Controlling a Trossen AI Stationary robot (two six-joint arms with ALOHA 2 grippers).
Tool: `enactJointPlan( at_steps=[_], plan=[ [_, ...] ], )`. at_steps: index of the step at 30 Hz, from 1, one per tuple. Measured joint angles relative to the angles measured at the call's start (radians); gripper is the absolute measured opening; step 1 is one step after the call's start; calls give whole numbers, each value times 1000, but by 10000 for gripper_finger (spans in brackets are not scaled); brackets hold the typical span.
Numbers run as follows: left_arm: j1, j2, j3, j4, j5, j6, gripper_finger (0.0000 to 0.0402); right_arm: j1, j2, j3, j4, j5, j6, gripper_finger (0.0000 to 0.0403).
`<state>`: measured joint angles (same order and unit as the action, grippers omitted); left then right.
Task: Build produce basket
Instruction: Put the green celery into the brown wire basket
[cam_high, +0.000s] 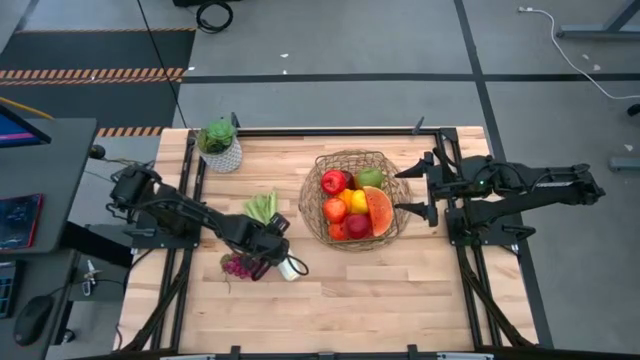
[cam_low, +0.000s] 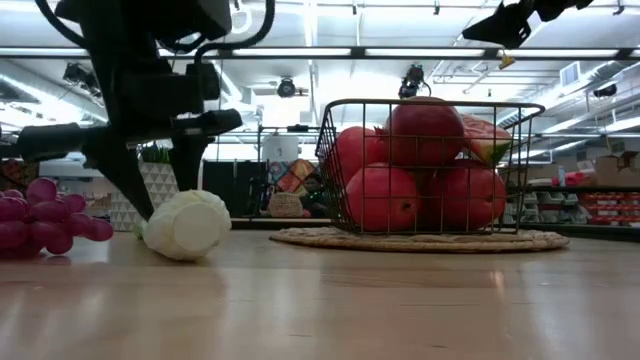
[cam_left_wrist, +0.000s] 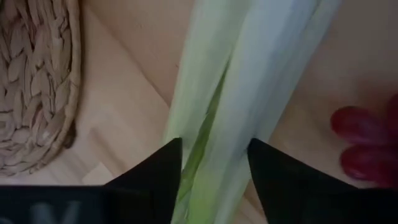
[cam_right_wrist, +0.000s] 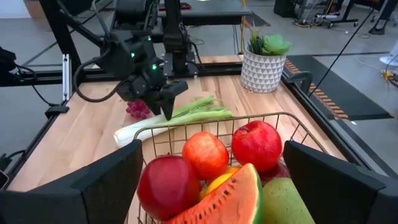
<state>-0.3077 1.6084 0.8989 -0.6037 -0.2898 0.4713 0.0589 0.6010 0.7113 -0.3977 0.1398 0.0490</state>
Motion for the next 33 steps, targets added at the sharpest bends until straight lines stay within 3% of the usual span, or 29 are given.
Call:
enactJointPlan(
  at_steps=[7,14,20,25,29,33],
  plan=[
    [0,8,0,-2,-26,35,108,0,0,0,0,0,-1,393],
    [0,7,49,-80,-32,-67,38,-3,-10,0,26,0,-54,393],
    [16,-1,213,-282,-64,-179,32,-13,-51,31,67,77,-165,393],
    [39,-92,309,-365,-119,-266,34,-16,-104,45,69,166,-188,393],
    [42,-236,303,-337,-153,-337,34,-16,-128,25,36,150,-133,393],
    [42,-368,256,-189,-162,-370,35,-16,-128,25,41,149,-124,393]
  ],
)
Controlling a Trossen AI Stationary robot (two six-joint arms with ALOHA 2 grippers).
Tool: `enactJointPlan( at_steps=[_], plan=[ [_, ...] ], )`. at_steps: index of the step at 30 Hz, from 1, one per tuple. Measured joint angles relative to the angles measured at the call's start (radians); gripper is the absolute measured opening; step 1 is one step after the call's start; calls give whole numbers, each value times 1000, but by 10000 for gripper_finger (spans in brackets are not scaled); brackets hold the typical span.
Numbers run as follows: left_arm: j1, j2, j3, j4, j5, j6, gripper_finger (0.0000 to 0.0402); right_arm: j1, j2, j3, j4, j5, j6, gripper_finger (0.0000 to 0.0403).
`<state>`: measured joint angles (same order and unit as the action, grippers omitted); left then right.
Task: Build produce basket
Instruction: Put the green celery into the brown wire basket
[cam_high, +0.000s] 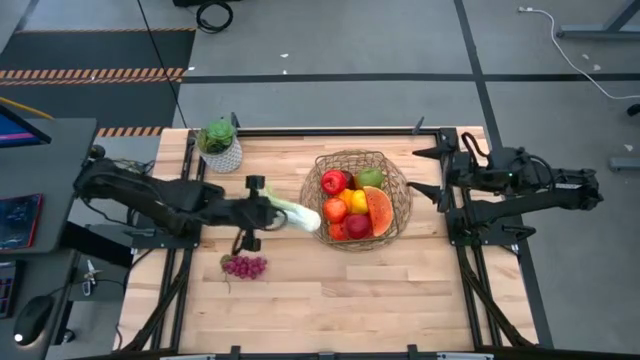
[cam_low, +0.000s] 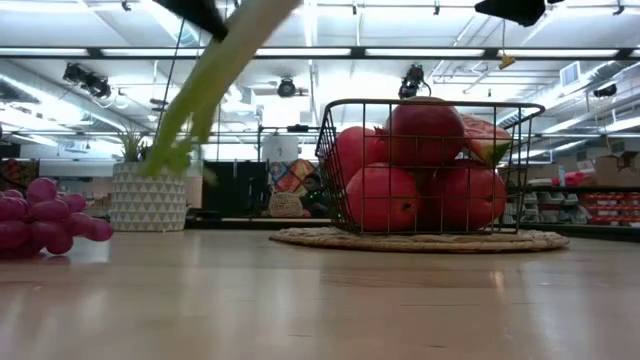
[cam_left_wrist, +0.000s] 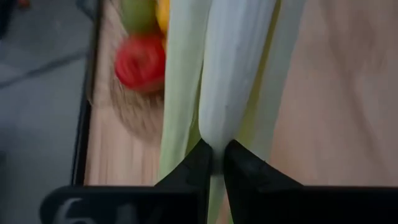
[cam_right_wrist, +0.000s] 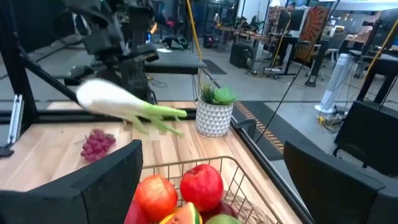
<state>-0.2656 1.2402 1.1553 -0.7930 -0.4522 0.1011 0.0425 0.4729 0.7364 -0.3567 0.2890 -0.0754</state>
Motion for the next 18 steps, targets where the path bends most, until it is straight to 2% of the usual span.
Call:
enactJointPlan(
  at_steps=[5,9,14,18],
  plan=[
    [0,-101,-68,226,2,18,36,0,31,0,37,-2,25,393],
    [8,-124,-103,392,10,68,36,0,70,0,48,-2,85,393],
    [52,-111,-117,544,176,94,36,0,134,0,46,-3,192,393],
    [85,-92,-118,607,252,88,36,0,178,0,44,-3,204,393]
  ],
)
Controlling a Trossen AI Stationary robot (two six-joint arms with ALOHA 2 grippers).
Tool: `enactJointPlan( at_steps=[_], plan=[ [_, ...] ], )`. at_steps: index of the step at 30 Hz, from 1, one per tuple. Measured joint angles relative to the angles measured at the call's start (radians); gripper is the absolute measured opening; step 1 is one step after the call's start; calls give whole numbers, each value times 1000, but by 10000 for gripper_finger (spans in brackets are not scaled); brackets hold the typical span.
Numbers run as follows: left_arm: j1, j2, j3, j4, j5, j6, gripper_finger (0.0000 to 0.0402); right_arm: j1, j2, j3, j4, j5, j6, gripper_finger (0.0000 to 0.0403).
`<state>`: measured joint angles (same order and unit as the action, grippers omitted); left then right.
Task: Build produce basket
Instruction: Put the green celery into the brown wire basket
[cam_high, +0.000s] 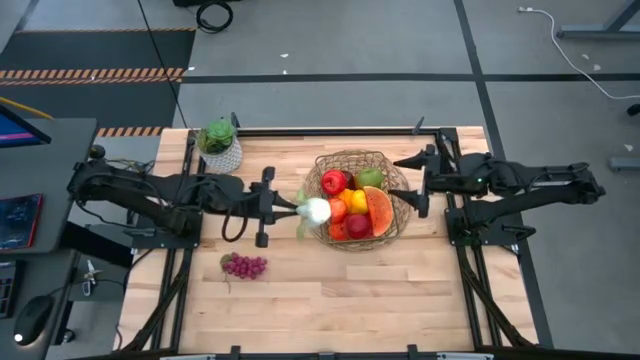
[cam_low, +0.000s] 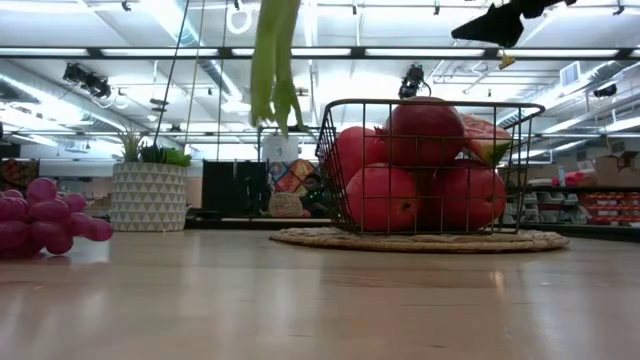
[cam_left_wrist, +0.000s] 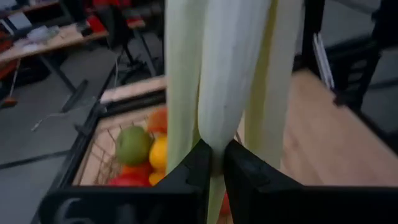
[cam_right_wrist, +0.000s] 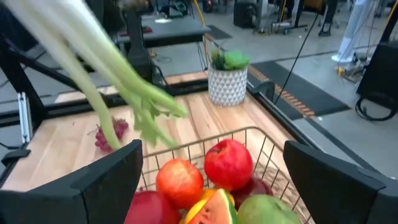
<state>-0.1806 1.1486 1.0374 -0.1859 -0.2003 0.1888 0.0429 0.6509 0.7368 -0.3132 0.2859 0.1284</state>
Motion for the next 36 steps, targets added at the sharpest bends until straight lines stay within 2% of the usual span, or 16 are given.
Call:
enactJointPlan(
  at_steps=[5,8,19,23,27,30,36],
  plan=[
    [28,5,1,26,47,-15,36,0,34,0,-4,0,-22,393],
    [29,12,1,20,48,75,36,0,44,0,-2,0,-43,393],
    [0,25,1,30,29,684,37,0,49,0,-2,0,-72,393],
    [-45,25,1,77,-15,965,37,0,49,0,-2,0,-72,393],
    [-72,25,1,85,-107,1234,37,0,49,0,-2,0,-72,393],
    [-78,25,1,131,-157,1381,37,0,50,0,-2,0,-56,393],
    [-102,43,1,234,-191,1659,37,11,51,0,-3,0,15,393]
  ],
)
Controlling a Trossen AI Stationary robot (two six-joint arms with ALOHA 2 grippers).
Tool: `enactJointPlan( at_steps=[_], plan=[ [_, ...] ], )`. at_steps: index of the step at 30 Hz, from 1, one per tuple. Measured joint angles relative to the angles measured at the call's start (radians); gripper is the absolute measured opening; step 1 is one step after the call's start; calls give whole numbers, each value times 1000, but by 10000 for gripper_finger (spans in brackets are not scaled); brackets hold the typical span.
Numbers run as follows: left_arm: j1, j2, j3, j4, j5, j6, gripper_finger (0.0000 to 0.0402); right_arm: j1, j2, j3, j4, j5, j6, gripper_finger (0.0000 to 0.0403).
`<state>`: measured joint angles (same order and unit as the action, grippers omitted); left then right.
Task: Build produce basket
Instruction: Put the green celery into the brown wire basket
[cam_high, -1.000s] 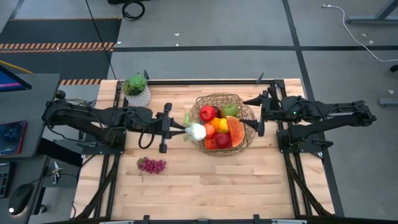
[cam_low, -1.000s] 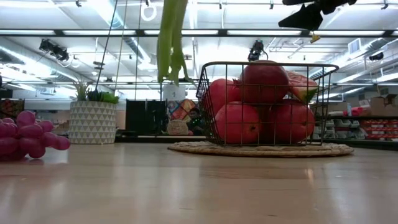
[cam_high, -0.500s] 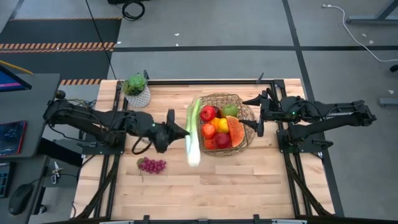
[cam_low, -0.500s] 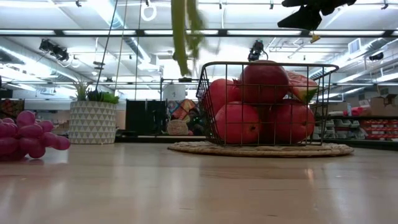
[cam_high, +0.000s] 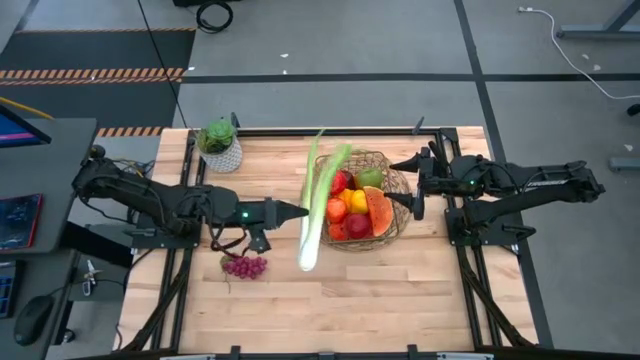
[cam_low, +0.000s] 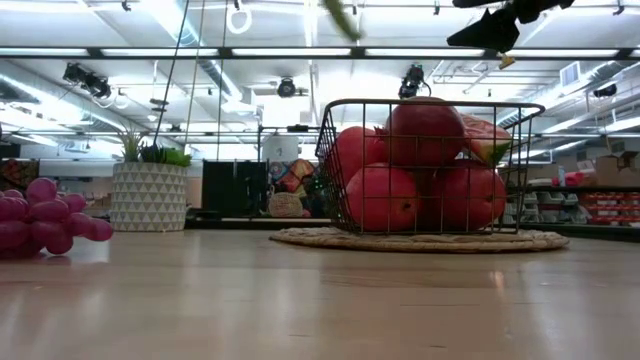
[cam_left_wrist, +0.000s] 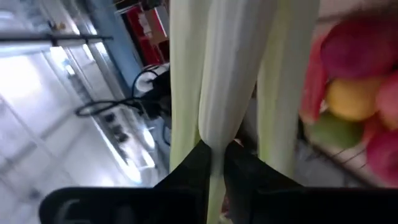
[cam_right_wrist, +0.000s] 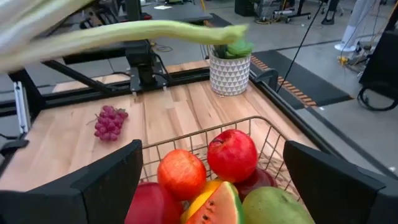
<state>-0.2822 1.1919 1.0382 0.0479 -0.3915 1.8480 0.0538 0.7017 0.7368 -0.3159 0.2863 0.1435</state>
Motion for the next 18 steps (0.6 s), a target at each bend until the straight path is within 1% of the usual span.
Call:
enactJointPlan(
  at_steps=[5,7,12,18],
  plan=[
    [-4,54,0,12,-76,257,37,25,15,0,-1,0,22,393],
    [-1,77,0,10,-109,323,37,37,25,0,-2,0,22,393],
    [5,118,0,13,-118,346,37,63,48,0,-2,0,29,393],
    [4,130,0,16,-117,348,37,82,51,0,-1,0,30,393]
  ],
)
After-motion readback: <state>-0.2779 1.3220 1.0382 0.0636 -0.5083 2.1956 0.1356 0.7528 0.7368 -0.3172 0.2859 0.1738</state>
